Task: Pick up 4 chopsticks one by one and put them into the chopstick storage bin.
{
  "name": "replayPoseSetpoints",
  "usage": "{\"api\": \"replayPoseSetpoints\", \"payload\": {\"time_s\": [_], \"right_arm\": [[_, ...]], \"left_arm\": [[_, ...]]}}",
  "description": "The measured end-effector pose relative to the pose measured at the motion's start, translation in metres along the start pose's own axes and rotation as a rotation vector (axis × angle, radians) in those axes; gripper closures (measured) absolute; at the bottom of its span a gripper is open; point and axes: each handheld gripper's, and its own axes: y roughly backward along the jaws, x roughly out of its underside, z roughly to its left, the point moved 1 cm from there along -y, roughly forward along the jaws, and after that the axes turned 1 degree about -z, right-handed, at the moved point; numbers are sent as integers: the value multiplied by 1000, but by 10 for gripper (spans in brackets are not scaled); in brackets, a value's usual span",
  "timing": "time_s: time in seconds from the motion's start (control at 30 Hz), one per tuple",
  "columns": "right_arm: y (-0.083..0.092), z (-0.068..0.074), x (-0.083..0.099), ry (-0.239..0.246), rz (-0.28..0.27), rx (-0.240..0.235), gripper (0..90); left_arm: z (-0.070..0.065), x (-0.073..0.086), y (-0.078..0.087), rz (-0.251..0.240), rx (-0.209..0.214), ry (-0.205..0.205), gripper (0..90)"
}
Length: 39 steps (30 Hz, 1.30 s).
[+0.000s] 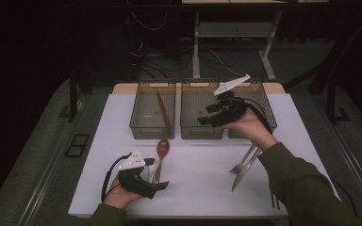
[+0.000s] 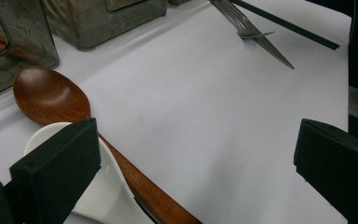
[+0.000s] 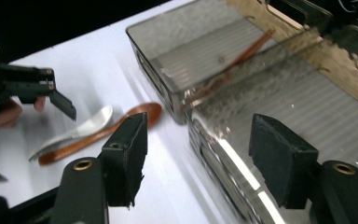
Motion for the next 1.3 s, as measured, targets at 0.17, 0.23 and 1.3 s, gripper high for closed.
{"api": "replayPoseSetpoints", "payload": {"time_s": [0.17, 0.23, 1.3], "right_arm": [[17, -2, 20, 3, 11, 11, 392], [23, -3, 29, 1, 15, 20, 393], [74, -60, 180, -253, 81, 359, 486]], "left_arm": [[0, 0, 0, -2, -1, 1, 0], [0, 0, 0, 0, -3, 1, 0], [2, 1, 3, 1, -25, 7, 0]]}}
